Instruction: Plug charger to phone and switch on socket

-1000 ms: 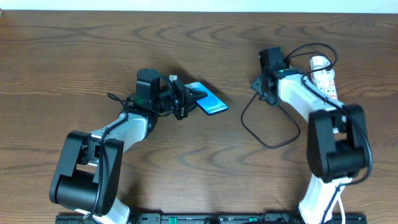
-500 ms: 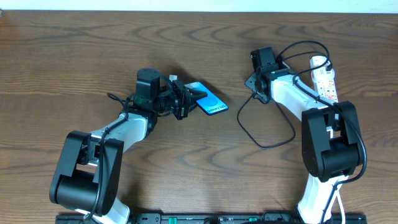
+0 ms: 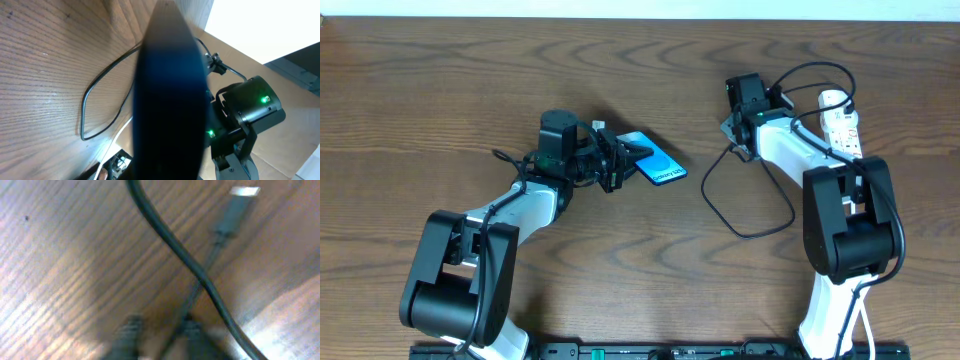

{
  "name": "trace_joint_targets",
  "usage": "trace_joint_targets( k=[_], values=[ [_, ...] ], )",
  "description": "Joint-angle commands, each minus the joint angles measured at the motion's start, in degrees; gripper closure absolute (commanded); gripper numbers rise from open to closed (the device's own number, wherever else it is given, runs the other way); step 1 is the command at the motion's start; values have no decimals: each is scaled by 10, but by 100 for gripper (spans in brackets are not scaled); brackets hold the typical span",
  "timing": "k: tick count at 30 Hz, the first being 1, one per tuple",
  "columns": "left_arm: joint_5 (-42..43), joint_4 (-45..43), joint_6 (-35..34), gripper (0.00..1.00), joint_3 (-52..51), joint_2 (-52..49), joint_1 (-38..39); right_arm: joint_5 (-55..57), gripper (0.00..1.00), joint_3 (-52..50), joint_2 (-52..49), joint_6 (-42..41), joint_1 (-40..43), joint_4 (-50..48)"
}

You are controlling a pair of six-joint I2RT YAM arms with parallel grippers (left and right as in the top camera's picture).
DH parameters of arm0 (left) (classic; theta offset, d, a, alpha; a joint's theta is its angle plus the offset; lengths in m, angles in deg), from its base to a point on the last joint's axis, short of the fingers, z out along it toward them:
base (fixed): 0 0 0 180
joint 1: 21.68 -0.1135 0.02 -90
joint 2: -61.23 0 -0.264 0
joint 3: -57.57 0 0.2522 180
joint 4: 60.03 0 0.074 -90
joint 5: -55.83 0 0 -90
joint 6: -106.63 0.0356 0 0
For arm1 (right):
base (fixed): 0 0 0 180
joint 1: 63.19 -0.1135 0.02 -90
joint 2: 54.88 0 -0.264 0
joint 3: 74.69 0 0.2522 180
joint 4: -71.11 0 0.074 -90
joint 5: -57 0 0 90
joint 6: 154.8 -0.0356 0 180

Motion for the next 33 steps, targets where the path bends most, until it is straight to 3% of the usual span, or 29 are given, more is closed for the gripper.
trace_joint_targets(
  k=[1,6,12,17,21,24,28,33],
  values=[
    [18,-6,12,92,11,7,-3,-47,97,-18,-46,32,3,-9],
    [23,-6,12,92,11,7,-3,-132,99,-17,-45,176,-22,-16],
    [23,-6,12,92,11,7,-3,-230,99,-17,-44,323,-50,104],
    [23,-6,12,92,11,7,-3,-230,96,-17,-44,325,-70,209],
    [23,-6,12,92,11,7,-3,-214,63,-12,-44,325,-71,231],
    [24,-6,12,92,11,7,-3,-214,50,4,-43,324,-67,233],
    [24,-6,12,92,11,7,-3,-202,45,36,-43,315,-58,234],
    [24,-6,12,92,11,7,-3,-115,48,47,-44,207,-56,217]
  ],
)
